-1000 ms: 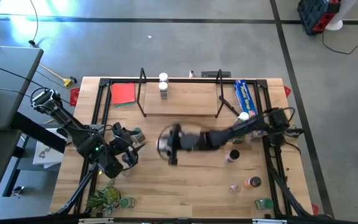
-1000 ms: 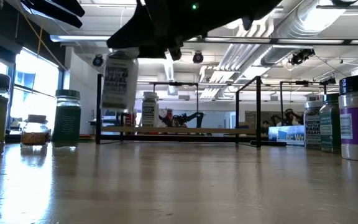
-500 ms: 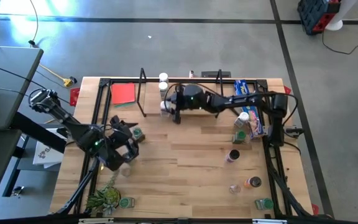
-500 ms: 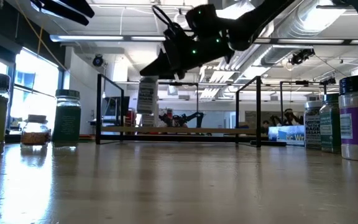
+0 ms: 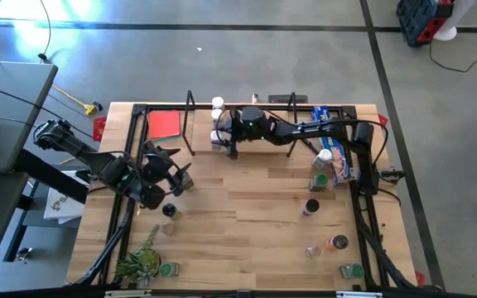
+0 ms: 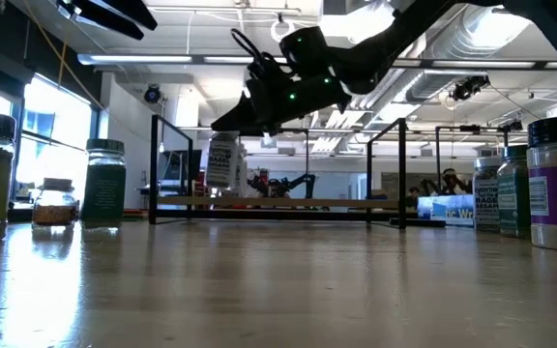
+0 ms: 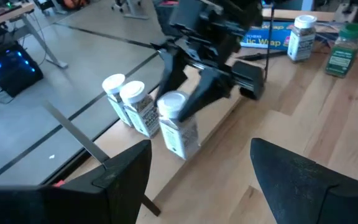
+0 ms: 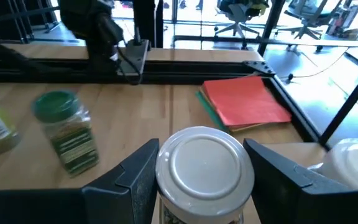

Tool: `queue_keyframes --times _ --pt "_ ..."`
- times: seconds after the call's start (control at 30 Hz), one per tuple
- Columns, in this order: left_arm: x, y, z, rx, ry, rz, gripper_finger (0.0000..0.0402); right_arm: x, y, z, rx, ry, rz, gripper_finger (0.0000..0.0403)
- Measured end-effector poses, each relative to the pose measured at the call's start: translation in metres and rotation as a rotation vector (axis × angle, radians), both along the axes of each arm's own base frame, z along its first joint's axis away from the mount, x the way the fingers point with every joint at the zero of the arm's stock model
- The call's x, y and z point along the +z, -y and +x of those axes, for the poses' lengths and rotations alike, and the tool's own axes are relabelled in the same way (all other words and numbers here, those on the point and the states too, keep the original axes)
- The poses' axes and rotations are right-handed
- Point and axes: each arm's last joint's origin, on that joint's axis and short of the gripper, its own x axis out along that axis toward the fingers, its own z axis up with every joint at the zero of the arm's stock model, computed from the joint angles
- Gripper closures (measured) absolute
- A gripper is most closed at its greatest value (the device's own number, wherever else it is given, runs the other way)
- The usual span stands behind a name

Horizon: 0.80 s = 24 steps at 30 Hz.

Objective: Shelf spices
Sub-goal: Put the bottom white seasoning bottle on the shelf aligned with the other white seasoning bottle

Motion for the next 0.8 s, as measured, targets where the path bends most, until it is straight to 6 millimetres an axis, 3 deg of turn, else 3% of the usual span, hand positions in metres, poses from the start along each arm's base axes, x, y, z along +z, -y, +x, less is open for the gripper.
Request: queue_keyframes --times 0.27,0.5,0.8 --pt "0.000 -0.001 0.001 0.001 -0.004 -0.014 0.0133 0.011 0.016 0.005 -0.019 -0.075 0.000 0.0211" --pt "0.000 -0.001 0.001 0.001 -0.005 -0.013 0.0133 0.006 0.028 0.000 -0.057 -0.114 0.031 0.0211" --pt "0.000 -0.001 0.001 0.001 -0.005 -0.013 0.0133 0.009 0.029 0.001 -0.045 -0.084 -0.005 0.0178"
